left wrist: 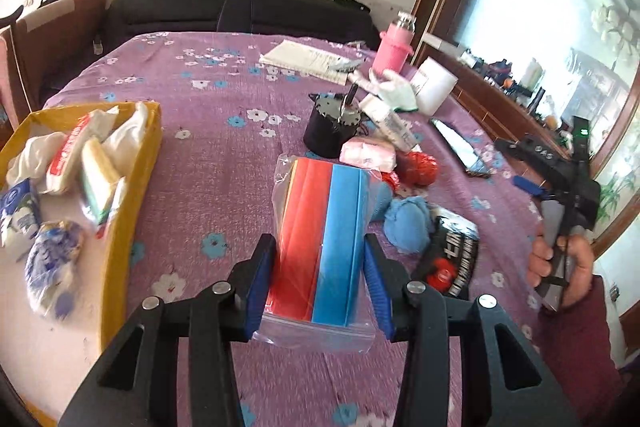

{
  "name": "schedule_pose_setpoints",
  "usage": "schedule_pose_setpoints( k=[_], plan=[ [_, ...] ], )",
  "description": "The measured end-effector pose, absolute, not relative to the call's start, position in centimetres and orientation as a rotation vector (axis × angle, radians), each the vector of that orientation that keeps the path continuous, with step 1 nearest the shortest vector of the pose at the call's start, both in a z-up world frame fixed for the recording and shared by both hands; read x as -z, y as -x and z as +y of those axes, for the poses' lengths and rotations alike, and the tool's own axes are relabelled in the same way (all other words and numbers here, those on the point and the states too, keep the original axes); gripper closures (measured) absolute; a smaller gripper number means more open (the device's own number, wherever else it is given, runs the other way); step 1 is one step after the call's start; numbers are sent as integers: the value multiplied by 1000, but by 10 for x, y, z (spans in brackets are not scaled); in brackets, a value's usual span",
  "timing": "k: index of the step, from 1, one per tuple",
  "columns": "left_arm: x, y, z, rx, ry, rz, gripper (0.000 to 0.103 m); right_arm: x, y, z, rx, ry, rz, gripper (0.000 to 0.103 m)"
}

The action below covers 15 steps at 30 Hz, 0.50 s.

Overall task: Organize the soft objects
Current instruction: 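Carry the red-blue sponge bag over the tray with the left gripper while the right reaches the floral tissue pack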

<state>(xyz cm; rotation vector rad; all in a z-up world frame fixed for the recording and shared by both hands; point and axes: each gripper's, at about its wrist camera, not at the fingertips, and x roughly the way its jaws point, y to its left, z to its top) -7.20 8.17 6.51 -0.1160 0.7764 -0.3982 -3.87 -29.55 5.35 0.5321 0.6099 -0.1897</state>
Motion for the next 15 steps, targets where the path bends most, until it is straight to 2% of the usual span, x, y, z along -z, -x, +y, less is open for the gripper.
schedule_pose_setpoints(
  k=[6,12,14,15],
  plan=[
    [-75,89,109,369,160,736,60,-63,-18,-235,-106,-428,782,8],
    [-78,101,133,320,183,719,60,-68,-45,-146,-147,0,788,8],
    [-78,101,140,308,201,720,60,-66,-46,-125,-108,107,755,10],
    [-77,101,143,303,209,723,60,-64,-48,-118,-95,137,749,15]
  ],
)
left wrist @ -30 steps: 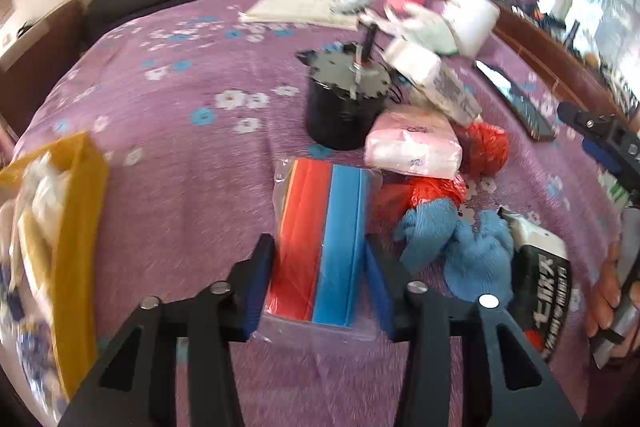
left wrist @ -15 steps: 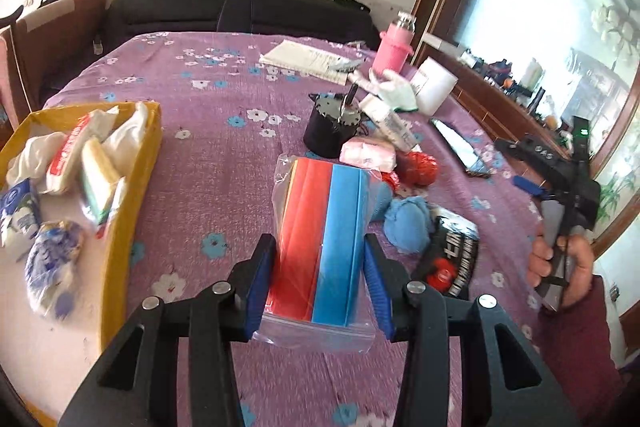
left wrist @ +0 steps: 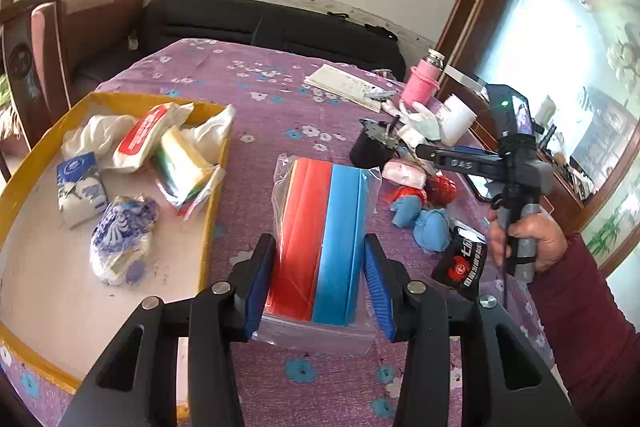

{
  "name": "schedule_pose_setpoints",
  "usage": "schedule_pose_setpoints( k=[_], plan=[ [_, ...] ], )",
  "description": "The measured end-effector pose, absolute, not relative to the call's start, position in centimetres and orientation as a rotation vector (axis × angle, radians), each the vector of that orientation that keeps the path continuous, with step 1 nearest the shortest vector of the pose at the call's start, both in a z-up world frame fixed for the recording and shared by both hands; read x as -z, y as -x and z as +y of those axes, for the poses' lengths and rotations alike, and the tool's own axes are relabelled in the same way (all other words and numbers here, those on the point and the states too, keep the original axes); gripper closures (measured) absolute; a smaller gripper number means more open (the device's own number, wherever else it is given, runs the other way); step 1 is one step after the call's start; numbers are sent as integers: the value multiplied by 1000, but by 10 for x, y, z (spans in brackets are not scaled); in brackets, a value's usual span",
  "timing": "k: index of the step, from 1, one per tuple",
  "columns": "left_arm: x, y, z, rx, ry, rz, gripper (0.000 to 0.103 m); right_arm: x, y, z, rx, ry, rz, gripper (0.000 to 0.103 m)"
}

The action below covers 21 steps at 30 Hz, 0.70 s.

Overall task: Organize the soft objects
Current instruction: 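Carry the red-blue sponge bag over the tray with the left gripper while the right reaches the floral tissue pack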

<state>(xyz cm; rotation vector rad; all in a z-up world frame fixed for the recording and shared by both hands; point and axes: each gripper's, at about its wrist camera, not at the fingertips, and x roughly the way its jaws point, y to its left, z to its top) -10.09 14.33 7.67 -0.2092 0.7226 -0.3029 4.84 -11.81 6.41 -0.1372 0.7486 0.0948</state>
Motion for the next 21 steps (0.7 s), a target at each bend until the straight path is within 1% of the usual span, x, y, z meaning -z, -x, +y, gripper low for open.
schedule_pose_setpoints(
  k=[2,3,4,7,10,15,18,19,20,21],
  plan=[
    [-74,100,148,291,218,731,60,-60,-55,-115,-90,159,755,30],
    [-74,101,149,288,219,733,60,-57,-58,-111,-76,177,767,57],
    [-73,101,151,283,220,734,60,-54,-62,-109,-63,193,784,81],
    [-73,105,165,255,236,731,60,-59,-62,-114,-37,165,779,97],
    [-74,109,187,214,271,729,60,-69,-55,-123,-44,114,764,100],
    [-75,122,225,152,329,714,60,-90,-36,-138,-97,10,757,101],
    [-74,130,242,122,357,711,60,-95,-32,-136,-135,8,749,100],
    [-74,131,245,117,363,711,60,-94,-34,-135,-152,11,751,98],
    [-74,134,248,113,364,710,60,-92,-40,-133,-169,24,773,91],
    [-74,136,249,109,362,711,60,-88,-48,-131,-174,43,806,63]
  ],
)
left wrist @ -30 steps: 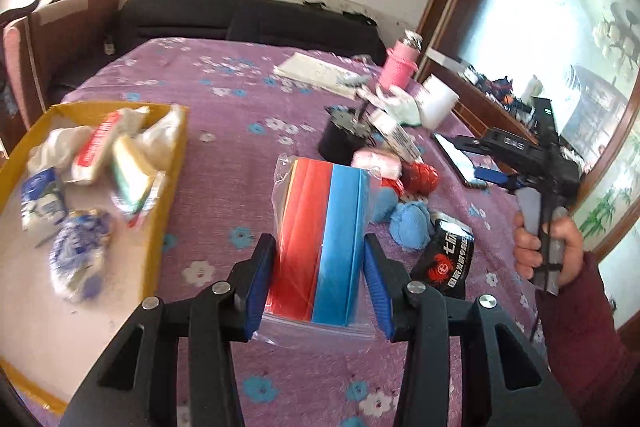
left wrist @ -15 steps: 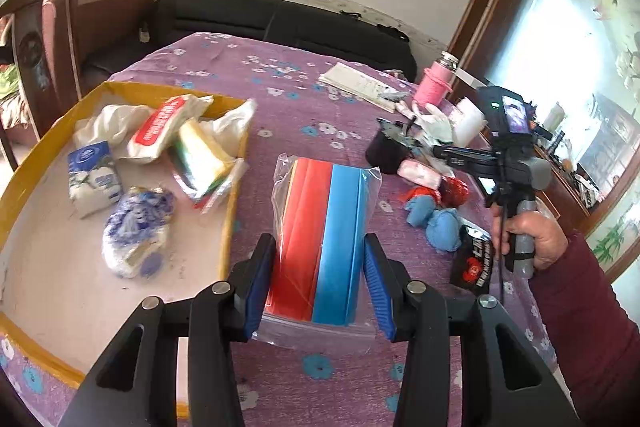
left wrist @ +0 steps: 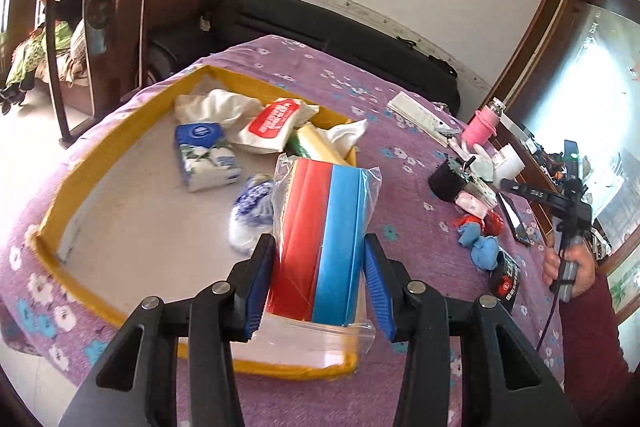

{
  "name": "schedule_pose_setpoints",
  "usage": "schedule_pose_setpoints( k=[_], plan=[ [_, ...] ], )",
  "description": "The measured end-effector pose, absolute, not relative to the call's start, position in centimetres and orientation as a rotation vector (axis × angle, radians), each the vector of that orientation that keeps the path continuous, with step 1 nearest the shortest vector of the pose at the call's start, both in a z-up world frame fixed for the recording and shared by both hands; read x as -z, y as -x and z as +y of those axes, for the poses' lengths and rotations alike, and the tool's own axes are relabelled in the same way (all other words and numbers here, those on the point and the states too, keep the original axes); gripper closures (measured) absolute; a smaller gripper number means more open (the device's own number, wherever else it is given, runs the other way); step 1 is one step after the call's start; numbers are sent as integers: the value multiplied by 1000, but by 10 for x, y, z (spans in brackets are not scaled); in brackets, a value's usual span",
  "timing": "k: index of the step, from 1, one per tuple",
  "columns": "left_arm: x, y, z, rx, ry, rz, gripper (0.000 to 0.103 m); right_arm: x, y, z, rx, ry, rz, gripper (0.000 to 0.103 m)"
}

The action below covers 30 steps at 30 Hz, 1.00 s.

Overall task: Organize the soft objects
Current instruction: 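Carry the red-blue sponge bag over the tray with the left gripper while the right reaches the floral tissue pack, then release the sponge bag into the tray with the left gripper while the right grasps the floral tissue pack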

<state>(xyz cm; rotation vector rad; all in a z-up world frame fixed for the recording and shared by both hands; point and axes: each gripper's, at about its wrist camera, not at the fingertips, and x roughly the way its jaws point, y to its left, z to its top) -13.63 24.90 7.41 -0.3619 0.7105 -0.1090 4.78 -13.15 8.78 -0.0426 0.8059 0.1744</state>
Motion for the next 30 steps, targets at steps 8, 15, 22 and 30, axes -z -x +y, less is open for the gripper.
schedule_pose_setpoints(
  k=[8,15,22,30],
  plan=[
    [-78,139,250,98,338,706,60,-67,-101,-131,-124,163,854,17],
    [-70,126,254,84,362,727,60,-46,-117,-135,-137,161,920,40],
    [-70,128,261,72,365,717,60,-81,-90,-152,-136,32,869,101],
    [-76,149,283,46,395,686,60,-102,-76,-163,-68,20,825,40]
  ],
)
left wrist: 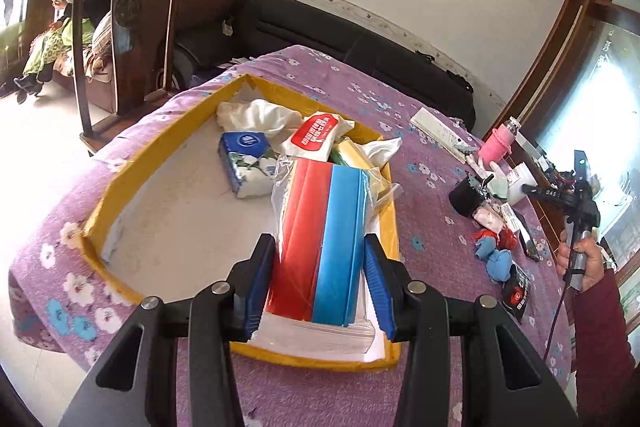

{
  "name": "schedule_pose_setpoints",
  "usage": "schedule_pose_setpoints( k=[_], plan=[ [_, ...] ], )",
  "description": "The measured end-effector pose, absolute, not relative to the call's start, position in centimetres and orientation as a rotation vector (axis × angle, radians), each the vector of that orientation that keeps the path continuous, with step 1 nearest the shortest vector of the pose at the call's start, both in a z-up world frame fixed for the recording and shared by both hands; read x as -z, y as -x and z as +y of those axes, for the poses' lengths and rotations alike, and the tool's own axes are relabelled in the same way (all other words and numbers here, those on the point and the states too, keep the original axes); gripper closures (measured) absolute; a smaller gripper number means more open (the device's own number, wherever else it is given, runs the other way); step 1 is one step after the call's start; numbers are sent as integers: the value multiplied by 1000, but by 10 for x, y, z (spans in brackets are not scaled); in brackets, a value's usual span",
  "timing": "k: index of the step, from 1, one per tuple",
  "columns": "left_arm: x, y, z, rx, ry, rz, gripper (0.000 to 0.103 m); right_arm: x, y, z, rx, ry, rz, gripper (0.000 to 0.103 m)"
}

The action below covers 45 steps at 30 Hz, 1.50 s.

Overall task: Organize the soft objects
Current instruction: 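Release the sponge bag into the tray with the left gripper while the right grasps the floral tissue pack, then lower the floral tissue pack into the tray and open the right gripper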

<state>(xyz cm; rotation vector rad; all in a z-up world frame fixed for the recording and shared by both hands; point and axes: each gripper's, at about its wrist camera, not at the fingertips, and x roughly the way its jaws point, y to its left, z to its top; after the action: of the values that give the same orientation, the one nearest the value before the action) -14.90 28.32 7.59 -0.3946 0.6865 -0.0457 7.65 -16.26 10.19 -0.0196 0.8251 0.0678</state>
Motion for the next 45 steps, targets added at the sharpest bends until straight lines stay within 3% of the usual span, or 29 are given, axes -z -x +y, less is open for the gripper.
schedule_pose_setpoints(
  k=[1,5,8,11,13,22,31,34,36,41,45],
  plan=[
    [-76,150,283,46,392,686,60,-96,-80,-166,-60,19,853,11],
    [-74,150,284,41,393,692,60,-66,-89,-180,2,32,895,11],
    [-73,146,281,40,389,700,60,-45,-97,-194,33,-20,946,18],
    [-73,144,279,40,384,704,59,-28,-106,-210,36,-113,1006,51],
    [-72,142,278,37,381,706,59,-28,-104,-221,18,-188,999,54],
    [-79,126,291,-37,318,731,59,-89,-56,-209,-33,-202,847,55],
    [-56,64,338,-163,288,895,59,-132,-15,-79,-361,-94,813,54],
    [-51,47,347,-183,290,919,51,-131,-3,-22,-471,-48,839,54],
    [-50,43,350,-176,320,917,39,-129,3,9,-526,-22,853,54],
    [-65,70,350,-125,357,819,36,-113,10,95,-642,80,894,54],
    [-81,106,353,-114,356,716,26,-92,9,156,-699,152,950,53]
  ],
)
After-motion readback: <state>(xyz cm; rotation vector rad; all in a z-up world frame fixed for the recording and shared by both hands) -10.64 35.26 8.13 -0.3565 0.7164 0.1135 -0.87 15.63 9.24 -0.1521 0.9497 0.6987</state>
